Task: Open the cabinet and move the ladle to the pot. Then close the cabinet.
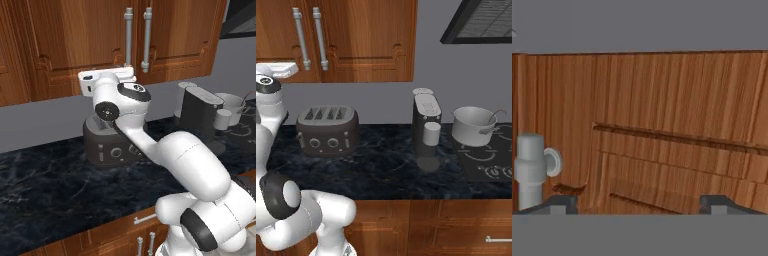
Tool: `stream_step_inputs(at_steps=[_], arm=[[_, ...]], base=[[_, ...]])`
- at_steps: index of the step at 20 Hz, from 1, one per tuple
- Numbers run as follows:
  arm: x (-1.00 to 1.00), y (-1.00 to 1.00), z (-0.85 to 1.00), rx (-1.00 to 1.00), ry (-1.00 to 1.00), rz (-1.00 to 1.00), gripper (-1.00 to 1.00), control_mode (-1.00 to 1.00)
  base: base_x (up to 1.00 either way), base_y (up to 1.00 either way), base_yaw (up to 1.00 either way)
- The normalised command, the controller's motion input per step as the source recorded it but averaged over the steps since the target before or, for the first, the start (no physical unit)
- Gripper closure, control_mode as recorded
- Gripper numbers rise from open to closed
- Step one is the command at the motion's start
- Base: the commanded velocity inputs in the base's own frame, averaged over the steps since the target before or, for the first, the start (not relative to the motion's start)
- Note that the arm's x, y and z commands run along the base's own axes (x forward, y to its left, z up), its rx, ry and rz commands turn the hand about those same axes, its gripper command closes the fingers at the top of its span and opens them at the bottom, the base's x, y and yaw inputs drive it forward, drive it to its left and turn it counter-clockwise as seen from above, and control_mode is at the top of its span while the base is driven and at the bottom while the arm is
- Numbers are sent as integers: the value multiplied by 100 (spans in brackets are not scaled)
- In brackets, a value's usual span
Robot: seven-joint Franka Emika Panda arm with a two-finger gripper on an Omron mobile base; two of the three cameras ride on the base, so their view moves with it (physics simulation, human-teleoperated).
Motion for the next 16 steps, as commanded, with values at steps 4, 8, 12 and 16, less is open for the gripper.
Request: stream_step_inputs(at_steps=[4, 8, 12, 16], arm=[[89, -16, 0, 7, 9, 24, -100, -100], [69, -1, 0, 5, 12, 17, -100, -100], [24, -1, 0, 2, 10, 11, -100, -100], [0, 0, 0, 5, 10, 6, -100, -100]], base=[[0, 0, 0], [0, 0, 0], [0, 0, 0], [0, 0, 0]])
